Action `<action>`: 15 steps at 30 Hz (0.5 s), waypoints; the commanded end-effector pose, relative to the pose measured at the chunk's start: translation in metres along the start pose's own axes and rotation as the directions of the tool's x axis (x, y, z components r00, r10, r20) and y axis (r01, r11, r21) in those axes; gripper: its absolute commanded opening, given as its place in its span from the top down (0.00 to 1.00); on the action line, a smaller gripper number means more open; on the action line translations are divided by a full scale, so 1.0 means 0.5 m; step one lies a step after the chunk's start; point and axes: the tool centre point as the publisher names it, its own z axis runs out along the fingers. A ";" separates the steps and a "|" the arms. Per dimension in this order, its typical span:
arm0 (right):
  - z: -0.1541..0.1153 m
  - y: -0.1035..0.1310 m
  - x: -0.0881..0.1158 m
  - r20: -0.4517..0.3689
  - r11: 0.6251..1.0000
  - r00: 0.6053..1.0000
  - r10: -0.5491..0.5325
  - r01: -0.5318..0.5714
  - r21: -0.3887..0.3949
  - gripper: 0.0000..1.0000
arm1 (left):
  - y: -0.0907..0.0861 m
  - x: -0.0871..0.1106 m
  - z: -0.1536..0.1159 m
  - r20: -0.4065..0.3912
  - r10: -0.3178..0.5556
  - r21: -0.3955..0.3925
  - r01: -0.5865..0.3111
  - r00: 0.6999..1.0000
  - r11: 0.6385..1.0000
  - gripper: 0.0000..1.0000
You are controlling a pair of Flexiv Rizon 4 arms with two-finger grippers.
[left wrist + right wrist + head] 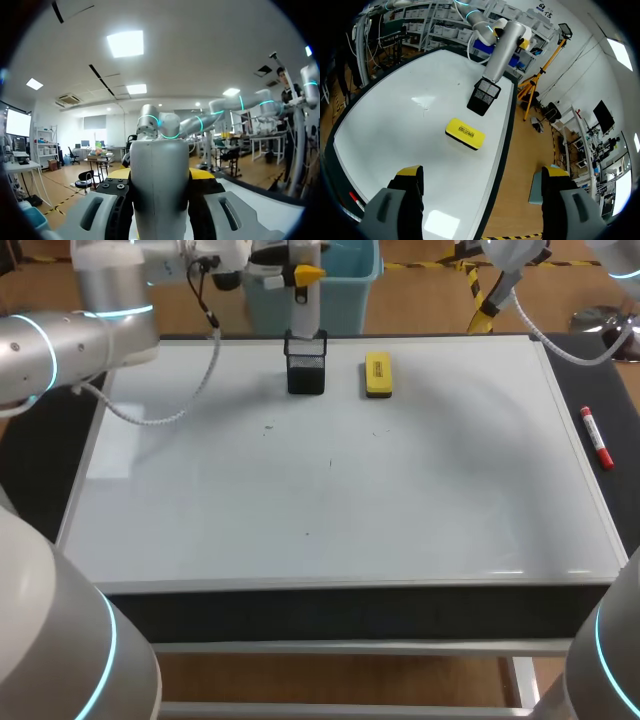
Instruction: Pick up the inspection probe, press it on each red-marked spot on the whiteboard one by one, put down the probe, pick up the eraser, and wipe off all the red marks.
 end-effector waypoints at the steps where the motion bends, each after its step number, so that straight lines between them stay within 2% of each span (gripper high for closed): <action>1: -0.002 0.001 0.000 -0.004 1.000 1.000 -0.001 0.001 0.003 0.00 | 0.009 0.015 0.010 0.034 0.005 0.006 -0.005 0.999 1.000 1.00; 15: -0.002 0.001 0.000 -0.004 1.000 1.000 -0.001 0.001 0.003 0.00 | 0.041 0.007 0.003 0.067 0.007 0.001 -0.008 0.998 1.000 1.00</action>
